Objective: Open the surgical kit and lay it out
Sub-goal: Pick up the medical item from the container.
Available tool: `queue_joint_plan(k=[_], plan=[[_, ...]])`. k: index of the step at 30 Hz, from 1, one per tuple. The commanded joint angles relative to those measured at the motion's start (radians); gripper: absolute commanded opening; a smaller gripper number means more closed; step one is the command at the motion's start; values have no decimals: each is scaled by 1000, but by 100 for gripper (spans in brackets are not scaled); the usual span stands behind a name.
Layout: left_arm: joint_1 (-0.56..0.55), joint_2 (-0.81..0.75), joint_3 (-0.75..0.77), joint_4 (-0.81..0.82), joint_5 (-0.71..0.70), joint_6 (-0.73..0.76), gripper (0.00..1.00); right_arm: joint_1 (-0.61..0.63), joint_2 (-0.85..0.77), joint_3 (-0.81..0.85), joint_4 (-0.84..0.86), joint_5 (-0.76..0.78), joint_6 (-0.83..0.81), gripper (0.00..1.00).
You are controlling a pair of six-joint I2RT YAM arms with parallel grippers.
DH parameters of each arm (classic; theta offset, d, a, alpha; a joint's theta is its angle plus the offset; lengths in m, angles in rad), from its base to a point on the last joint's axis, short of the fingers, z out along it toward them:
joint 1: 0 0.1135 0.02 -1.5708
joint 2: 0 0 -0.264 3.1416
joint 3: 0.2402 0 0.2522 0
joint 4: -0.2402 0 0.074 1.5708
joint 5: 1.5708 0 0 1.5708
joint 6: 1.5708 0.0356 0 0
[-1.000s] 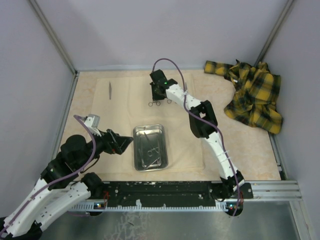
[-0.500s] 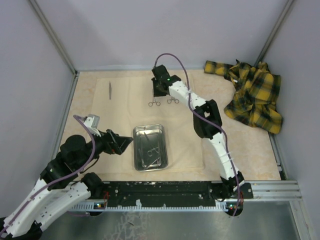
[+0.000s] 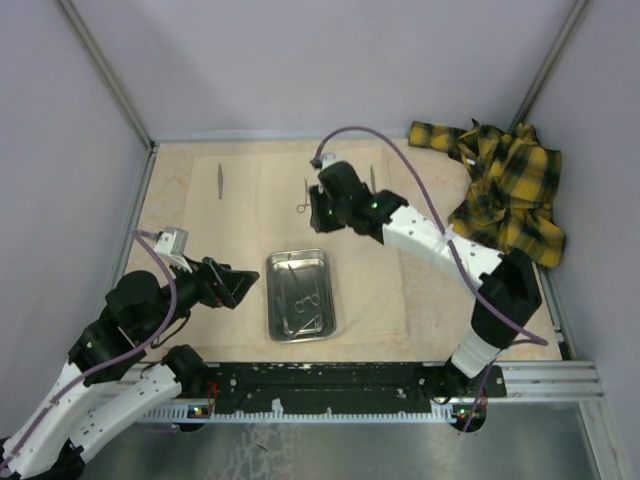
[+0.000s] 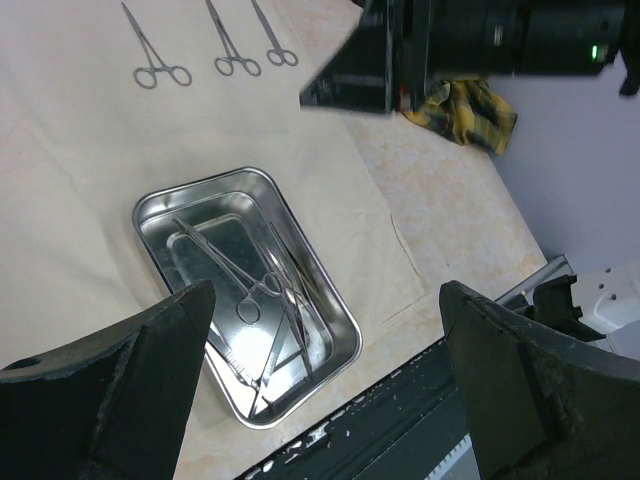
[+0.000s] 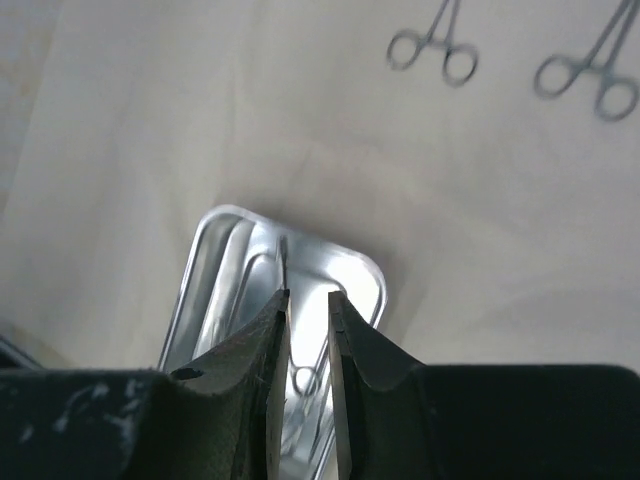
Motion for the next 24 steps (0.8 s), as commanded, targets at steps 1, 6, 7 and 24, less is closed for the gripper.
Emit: queue_joint_plan(k=[1,6,7,24], plan=[[-4,-11,39,-29,-15,25,99,120,-139,-243,39,16,56,22],[-4,-13,47,-43,-32,29,99,271,-203,-379,35,53,139,22],[-4,-14,45,-42,-34,28,99,296,-204,-396,42,59,160,22],[-4,-30,41,-53,-44,22,99,511,76,-269,8,144,360,30]])
